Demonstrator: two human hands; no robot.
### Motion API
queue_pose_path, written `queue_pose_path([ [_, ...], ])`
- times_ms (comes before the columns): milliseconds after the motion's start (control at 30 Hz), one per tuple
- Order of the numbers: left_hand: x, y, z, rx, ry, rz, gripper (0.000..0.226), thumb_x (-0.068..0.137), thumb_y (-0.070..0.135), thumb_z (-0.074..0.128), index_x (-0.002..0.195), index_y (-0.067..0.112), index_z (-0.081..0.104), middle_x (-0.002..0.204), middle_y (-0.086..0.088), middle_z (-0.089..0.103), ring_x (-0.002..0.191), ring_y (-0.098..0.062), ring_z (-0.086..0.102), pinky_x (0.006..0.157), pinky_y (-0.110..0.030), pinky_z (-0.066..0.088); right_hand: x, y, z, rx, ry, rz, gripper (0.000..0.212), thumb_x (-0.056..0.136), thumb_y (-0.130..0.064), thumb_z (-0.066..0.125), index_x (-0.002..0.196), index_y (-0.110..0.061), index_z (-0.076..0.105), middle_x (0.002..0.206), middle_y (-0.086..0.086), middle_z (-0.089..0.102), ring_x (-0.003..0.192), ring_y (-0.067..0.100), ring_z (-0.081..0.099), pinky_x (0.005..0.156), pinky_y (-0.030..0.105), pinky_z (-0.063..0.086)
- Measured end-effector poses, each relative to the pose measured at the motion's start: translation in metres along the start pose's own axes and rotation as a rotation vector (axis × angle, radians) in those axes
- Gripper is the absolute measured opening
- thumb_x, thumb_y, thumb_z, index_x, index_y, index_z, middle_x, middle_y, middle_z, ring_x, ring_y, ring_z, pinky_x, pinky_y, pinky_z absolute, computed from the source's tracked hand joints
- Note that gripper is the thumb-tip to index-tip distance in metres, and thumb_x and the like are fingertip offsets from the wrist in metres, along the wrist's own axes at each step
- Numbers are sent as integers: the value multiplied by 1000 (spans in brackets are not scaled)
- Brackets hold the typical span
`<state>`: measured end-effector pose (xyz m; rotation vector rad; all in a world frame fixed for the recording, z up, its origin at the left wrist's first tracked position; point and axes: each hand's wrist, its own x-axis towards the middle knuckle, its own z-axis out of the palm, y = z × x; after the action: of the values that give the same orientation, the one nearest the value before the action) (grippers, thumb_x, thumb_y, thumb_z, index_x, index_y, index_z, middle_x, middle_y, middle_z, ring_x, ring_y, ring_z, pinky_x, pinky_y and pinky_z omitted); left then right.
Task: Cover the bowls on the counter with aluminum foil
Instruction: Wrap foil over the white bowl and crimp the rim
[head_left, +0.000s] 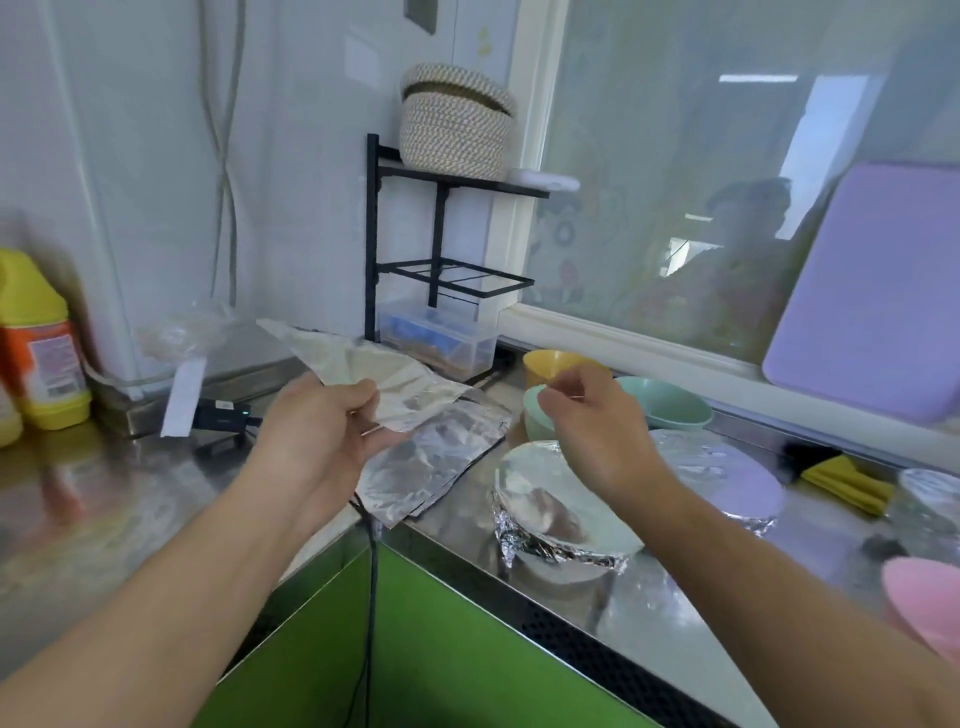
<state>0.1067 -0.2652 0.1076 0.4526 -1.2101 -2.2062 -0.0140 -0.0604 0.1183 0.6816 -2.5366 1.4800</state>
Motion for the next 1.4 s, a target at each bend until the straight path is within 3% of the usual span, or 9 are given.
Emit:
queue_pose_path([
  [233,-51,17,37,-66,-428,1,51,83,-4,72,130,-14,56,131,-34,62,134,-41,58,102,-51,57,-21,4,-84,768,26,392,33,95,-35,68,102,-2,66,103,20,70,92,38,72,95,48,59],
  [333,-84,15,64,25,-611,16,30,91,-7,56,120,-17,61,114,-29,70,97,-34,74,94,-51,61,-47,14,-138,940,-55,386,49,103,-40,56,131,-2,68,128,23,71,117,48,69,107,62,51],
  [433,-111,-2,93,142,-684,15,20,94,-8,48,104,-9,65,77,-19,71,58,-29,69,62,-42,63,-81,30,-188,889,-1,319,37,86,-30,76,119,-13,78,112,12,71,94,31,69,90,45,61],
  [533,-123,-34,121,236,-682,-34,13,95,-1,57,98,-7,68,78,-20,70,72,-26,70,72,-41,60,-121,51,-229,747,81,294,7,88,-8,73,94,-5,76,80,7,72,64,18,67,79,39,57],
  [700,-149,-98,179,293,-649,-200,17,100,12,64,102,2,77,93,-11,78,79,-24,74,74,-37,60,-180,103,-294,616,334,397,33,78,-11,85,105,5,74,98,28,68,87,35,56,70,38,36],
  [867,-160,-158,230,327,-607,-218,15,99,11,66,93,0,75,81,-10,76,60,-16,73,47,-20,52,-206,146,-333,565,492,455,11,93,-13,72,97,-8,63,72,13,42,44,11,26,35,20,19],
  [1033,-156,-218,253,197,-622,-401,17,98,18,66,98,4,76,96,-13,75,83,-28,75,81,-40,58,-212,190,-337,508,519,510,22,93,-17,70,78,-10,55,57,2,33,43,15,28,41,25,25],
  [1200,-127,-253,271,322,-522,-427,29,83,28,78,72,7,62,49,5,63,51,-8,60,60,-24,43,-208,223,-322,606,468,474,24,99,-6,60,81,9,58,48,0,37,34,10,37,35,16,28],
  [1400,-131,-289,267,-5,-521,-478,31,94,3,64,67,12,76,73,3,73,69,0,72,57,-14,54,-198,250,-310,732,548,402,40,95,-14,64,75,14,44,57,12,25,32,15,19,41,22,15],
])
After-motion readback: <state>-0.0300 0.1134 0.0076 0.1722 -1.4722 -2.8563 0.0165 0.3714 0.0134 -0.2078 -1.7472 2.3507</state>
